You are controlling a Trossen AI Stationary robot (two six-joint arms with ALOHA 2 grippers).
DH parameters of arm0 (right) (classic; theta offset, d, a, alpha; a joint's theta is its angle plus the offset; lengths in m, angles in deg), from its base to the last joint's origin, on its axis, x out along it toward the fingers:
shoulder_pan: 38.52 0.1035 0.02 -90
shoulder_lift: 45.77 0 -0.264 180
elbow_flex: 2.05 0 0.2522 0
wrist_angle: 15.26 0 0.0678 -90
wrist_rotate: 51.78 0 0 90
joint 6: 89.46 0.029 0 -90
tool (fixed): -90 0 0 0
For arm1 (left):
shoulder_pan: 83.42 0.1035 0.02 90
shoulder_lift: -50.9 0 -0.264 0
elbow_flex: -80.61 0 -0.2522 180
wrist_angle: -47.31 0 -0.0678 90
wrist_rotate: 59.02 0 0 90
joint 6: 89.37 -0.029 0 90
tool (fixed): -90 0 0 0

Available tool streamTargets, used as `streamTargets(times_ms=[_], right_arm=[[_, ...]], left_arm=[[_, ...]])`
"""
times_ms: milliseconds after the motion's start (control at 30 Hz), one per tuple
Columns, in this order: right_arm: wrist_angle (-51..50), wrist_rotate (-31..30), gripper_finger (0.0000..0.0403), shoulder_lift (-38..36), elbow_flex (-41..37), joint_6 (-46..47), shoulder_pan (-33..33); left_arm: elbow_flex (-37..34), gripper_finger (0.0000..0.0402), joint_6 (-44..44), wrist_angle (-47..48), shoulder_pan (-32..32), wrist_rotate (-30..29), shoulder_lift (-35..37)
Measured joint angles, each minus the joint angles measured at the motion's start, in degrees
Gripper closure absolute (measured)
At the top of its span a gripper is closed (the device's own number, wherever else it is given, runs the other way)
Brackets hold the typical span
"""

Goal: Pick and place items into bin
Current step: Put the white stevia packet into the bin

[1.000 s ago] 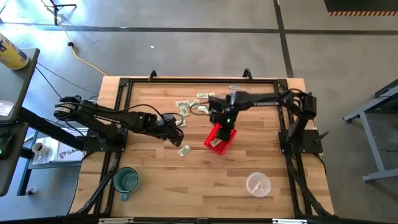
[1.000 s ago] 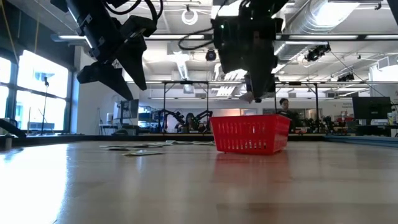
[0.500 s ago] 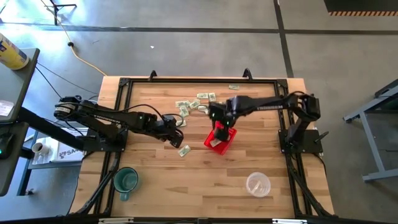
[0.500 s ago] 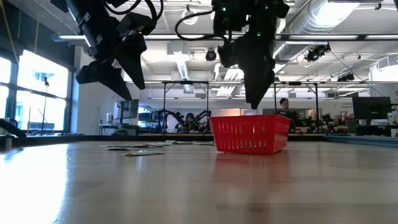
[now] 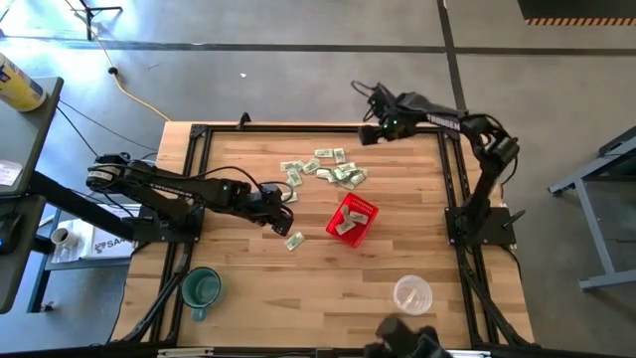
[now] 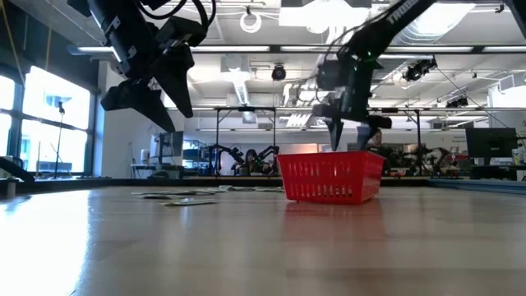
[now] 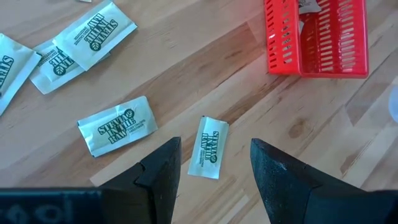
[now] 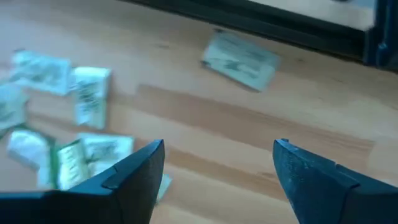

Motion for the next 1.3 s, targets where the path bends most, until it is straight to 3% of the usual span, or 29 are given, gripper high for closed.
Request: streamTargets(times_ms=[167, 367, 533, 667, 800, 1100, 1300], right_arm=[[2.1, 1.4, 0.0124, 3.5, 0.0, 0.2, -1.6], [4.3, 6.6, 0.0130, 4.2, 0.6, -1.6, 0.9], [-6.5, 4.9, 0.0126, 4.0, 3.7, -11.6, 4.1], [-14.0, 1.6, 0.0126, 3.9, 4.1, -18.6, 6.8], [-17.3, 3.3, 0.0125, 3.5, 3.7, -23.3, 8.8], [-17.1, 4.6, 0.0125, 3.5, 3.6, -22.3, 11.2], [-18.0, 4.4, 0.0126, 2.6, 3.6, -22.2, 13.5]], left_arm=[[0.0, 0.0176, 0.0, -0.2, 0.0, -0.1, 0.0], [0.0, 0.0176, -1.1, -0.2, 0.2, 0.0, -0.7], [-0.1, 0.0176, -8.0, 1.8, 3.8, 3.1, -4.4], [-0.1, 0.0176, -18.7, 2.1, 5.0, 2.2, -7.7], [0.0, 0.0176, -27.3, 2.4, 6.8, 3.9, -10.6], [0.0, 0.0176, -41.1, 3.0, 9.7, 6.1, -16.5], [0.3, 0.0180, -44.7, 3.0, 9.5, 4.0, -20.4]])
